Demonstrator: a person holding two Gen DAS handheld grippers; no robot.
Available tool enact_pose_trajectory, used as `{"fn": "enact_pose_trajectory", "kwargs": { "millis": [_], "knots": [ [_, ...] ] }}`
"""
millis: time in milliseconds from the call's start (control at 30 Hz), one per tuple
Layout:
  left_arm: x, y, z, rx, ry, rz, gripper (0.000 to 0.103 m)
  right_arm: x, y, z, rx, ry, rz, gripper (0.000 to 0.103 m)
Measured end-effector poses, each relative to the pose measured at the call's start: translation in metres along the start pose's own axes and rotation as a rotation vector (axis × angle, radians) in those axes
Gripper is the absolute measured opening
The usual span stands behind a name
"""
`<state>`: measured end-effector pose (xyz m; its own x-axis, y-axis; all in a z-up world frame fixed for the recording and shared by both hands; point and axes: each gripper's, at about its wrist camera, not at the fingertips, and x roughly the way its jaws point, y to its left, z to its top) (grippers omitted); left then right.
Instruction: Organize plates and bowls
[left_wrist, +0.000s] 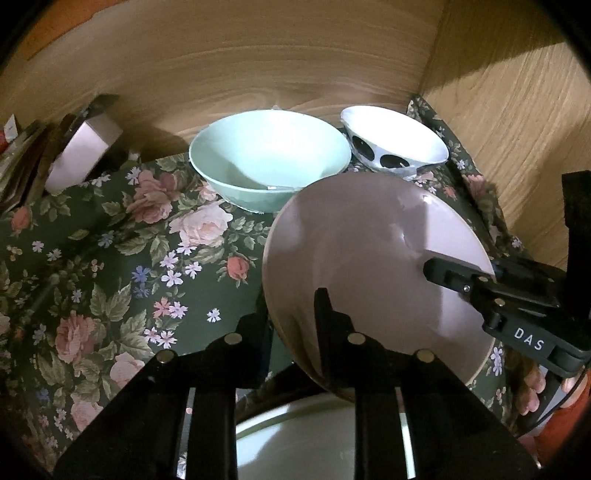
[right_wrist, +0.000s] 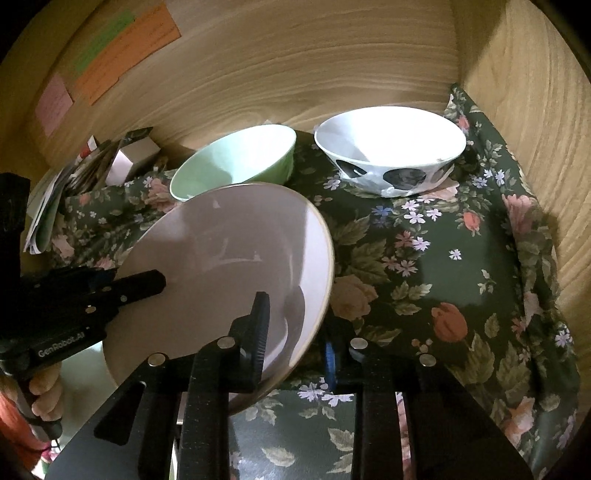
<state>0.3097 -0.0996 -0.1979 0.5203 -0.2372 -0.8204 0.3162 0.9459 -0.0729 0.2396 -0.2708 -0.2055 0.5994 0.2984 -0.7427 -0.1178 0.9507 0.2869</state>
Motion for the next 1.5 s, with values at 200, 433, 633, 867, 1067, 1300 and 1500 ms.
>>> {"fn": "enact_pose_trajectory", "kwargs": {
  "millis": [200, 433, 633, 867, 1067, 1300, 1500],
  "knots": [
    [-0.017, -0.005, -0.001, 0.02, -0.038, -0.011, 0.021, -0.018, 0.003, 0.002, 0.013, -0.034, -0.001, 0.023],
    [-0.046, -0.004, -0.004, 0.02, -0.099, -0.018, 0.021, -0.042, 0.018, 0.007, -0.011, -0.089, -0.004, 0.023],
    [-0.077, 0.002, -0.014, 0.0, -0.154, -0.004, 0.021, -0.055, 0.038, 0.008, -0.04, -0.116, 0.013, 0.023],
    [-0.106, 0.015, -0.031, -0.03, -0.192, 0.03, 0.021, -0.062, 0.07, 0.005, -0.079, -0.131, 0.045, 0.023],
    [-0.129, 0.032, -0.049, -0.061, -0.212, 0.068, 0.021, -0.063, 0.098, -0.001, -0.122, -0.13, 0.079, 0.023],
    [-0.156, 0.054, -0.074, -0.099, -0.241, 0.116, 0.021, -0.062, 0.133, -0.007, -0.17, -0.123, 0.131, 0.023],
    [-0.18, 0.074, -0.096, -0.139, -0.264, 0.158, 0.021, -0.061, 0.164, -0.014, -0.209, -0.122, 0.172, 0.023]
  ]
}}
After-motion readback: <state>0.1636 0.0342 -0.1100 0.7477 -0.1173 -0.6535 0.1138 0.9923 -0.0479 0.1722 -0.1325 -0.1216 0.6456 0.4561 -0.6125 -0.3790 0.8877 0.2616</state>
